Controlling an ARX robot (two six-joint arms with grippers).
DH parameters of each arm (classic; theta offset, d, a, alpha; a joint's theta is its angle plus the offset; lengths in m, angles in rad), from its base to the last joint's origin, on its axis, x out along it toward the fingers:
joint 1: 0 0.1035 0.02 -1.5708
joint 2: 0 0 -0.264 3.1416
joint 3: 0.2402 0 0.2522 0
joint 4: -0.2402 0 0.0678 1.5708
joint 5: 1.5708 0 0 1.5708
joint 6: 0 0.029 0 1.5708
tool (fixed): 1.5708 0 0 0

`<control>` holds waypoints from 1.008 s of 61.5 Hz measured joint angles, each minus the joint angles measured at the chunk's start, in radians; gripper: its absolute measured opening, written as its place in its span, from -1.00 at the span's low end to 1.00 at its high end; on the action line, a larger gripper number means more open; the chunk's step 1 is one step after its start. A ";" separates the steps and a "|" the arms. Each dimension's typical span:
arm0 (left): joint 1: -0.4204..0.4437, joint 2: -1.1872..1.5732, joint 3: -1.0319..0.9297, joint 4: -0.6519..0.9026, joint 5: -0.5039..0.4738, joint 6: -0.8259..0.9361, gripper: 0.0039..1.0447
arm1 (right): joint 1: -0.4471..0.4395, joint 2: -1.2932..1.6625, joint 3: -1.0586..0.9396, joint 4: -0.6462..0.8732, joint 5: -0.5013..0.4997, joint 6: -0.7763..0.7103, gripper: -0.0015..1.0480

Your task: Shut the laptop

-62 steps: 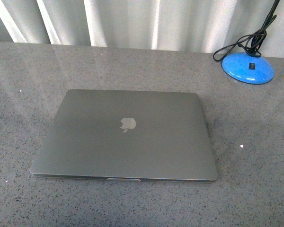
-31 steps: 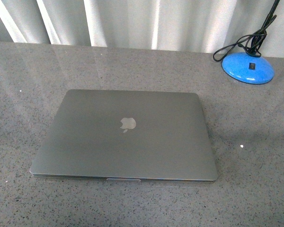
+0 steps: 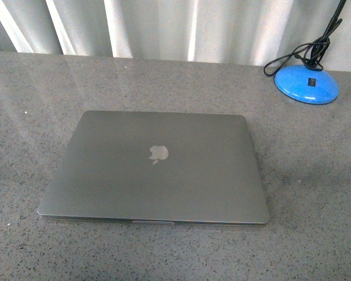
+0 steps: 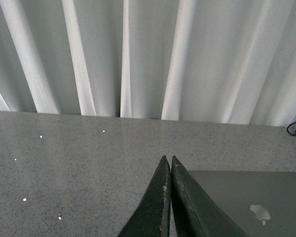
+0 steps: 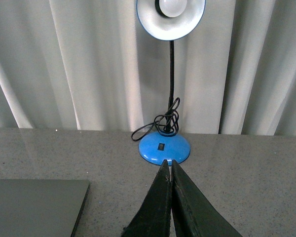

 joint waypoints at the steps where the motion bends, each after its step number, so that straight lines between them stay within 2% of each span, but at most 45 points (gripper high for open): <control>1: 0.000 -0.008 0.000 -0.008 0.000 0.000 -0.94 | 0.000 -0.004 0.000 -0.004 0.000 0.000 -0.98; 30: 0.000 -0.159 0.000 -0.159 0.000 0.000 -0.94 | 0.000 -0.177 0.000 -0.175 0.000 0.000 -0.98; 35: 0.000 -0.273 0.000 -0.308 0.000 0.000 -0.94 | 0.000 -0.196 0.000 -0.193 0.000 0.000 -0.98; 37: 0.000 -0.299 0.000 -0.324 0.000 0.000 -0.94 | 0.000 -0.215 0.001 -0.214 0.000 0.000 -0.98; 43: 0.000 -0.326 0.000 -0.329 0.000 0.000 -0.94 | 0.000 -0.337 0.000 -0.363 0.000 0.002 -0.98; 57: 0.000 -0.327 0.000 -0.333 0.000 0.000 -0.94 | 0.000 -0.367 0.001 -0.370 0.000 0.003 -0.98; 59: 0.000 -0.327 0.000 -0.333 0.000 0.000 -0.81 | 0.000 -0.367 0.001 -0.370 0.000 0.003 -0.98; 62: 0.000 -0.327 0.000 -0.333 0.000 0.000 -0.57 | 0.000 -0.367 0.001 -0.371 0.000 0.003 -0.82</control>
